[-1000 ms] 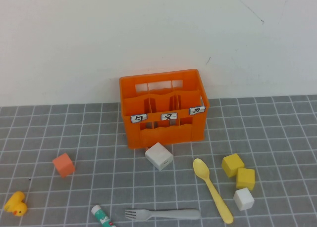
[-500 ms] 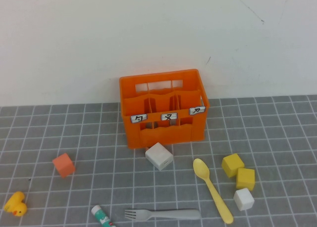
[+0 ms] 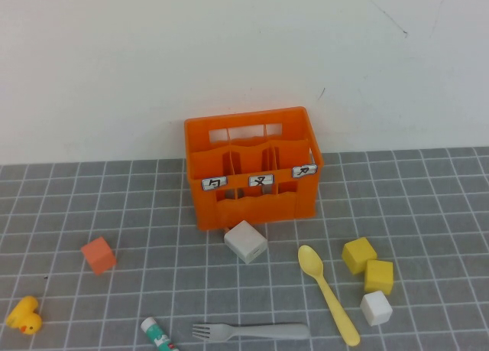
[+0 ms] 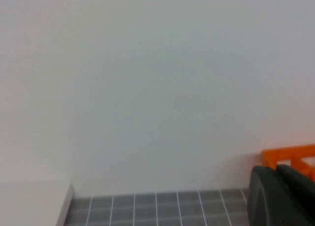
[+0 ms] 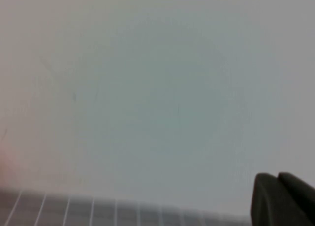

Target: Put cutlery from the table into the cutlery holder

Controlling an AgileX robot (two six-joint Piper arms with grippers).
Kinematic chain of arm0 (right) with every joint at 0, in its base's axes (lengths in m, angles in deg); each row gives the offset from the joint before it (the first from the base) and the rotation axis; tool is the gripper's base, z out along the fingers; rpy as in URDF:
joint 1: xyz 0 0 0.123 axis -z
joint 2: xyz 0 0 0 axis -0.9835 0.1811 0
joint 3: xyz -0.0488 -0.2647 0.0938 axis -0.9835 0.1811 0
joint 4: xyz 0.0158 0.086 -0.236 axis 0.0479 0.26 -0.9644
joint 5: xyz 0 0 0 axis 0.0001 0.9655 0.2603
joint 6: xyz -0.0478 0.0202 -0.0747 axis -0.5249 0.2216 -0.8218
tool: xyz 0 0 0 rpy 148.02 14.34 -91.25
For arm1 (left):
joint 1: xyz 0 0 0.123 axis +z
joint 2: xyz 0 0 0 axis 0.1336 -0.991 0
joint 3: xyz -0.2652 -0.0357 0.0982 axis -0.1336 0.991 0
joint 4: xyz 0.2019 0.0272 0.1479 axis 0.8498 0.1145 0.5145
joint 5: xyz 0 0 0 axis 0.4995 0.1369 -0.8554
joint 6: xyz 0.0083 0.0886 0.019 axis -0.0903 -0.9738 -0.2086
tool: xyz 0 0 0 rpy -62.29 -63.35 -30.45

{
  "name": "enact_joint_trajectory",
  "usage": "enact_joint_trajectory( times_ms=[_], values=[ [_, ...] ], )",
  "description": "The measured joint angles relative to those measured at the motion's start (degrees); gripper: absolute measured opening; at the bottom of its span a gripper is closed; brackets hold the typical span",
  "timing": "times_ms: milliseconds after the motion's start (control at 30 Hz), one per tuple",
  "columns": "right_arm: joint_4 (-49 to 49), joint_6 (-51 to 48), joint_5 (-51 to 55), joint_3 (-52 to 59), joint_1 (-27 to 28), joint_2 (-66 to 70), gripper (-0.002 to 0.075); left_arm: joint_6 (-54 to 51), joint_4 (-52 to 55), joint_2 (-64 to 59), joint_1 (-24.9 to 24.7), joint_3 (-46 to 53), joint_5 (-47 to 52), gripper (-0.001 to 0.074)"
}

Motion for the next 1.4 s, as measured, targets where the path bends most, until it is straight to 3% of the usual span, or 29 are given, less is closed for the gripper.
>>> enact_joint_trajectory(
  times_ms=[167,333,533,700,867,1100,1400],
  values=[
    [9.8,-5.6,16.5,-5.2,0.0,8.4,-0.0002,1.2,-0.1,-2.9,0.0,1.5,-1.0,-0.0001],
    [27.1,-23.1,25.0,-9.5,0.0,22.3,-0.0002,2.5,-3.6,-6.3,0.0,5.5,-3.0,-0.0001],
    [43.6,-43.6,26.8,-13.3,0.0,40.7,-0.0002,2.5,-7.5,-13.6,0.0,6.4,2.1,-0.0001],
    [49.1,-53.6,25.0,-15.9,-1.9,55.1,-0.0002,2.5,-10.1,-17.1,0.0,6.5,2.6,-0.0001],
    [49.8,-54.6,21.5,-20.4,-9.9,67.8,-0.0002,2.5,-10.4,-18.5,0.0,7.4,1.7,-0.0001],
    [47.7,-50.5,15.0,-29.7,-26.4,83.2,-0.0002,3.0,-13.2,-18.6,0.0,9.9,-0.1,-0.0001],
    [43.2,-48.6,13.8,-38.3,-29.1,100.7,0.0001,3.0,-13.8,-18.6,0.0,10.5,0.1,-0.0001]
  ],
)
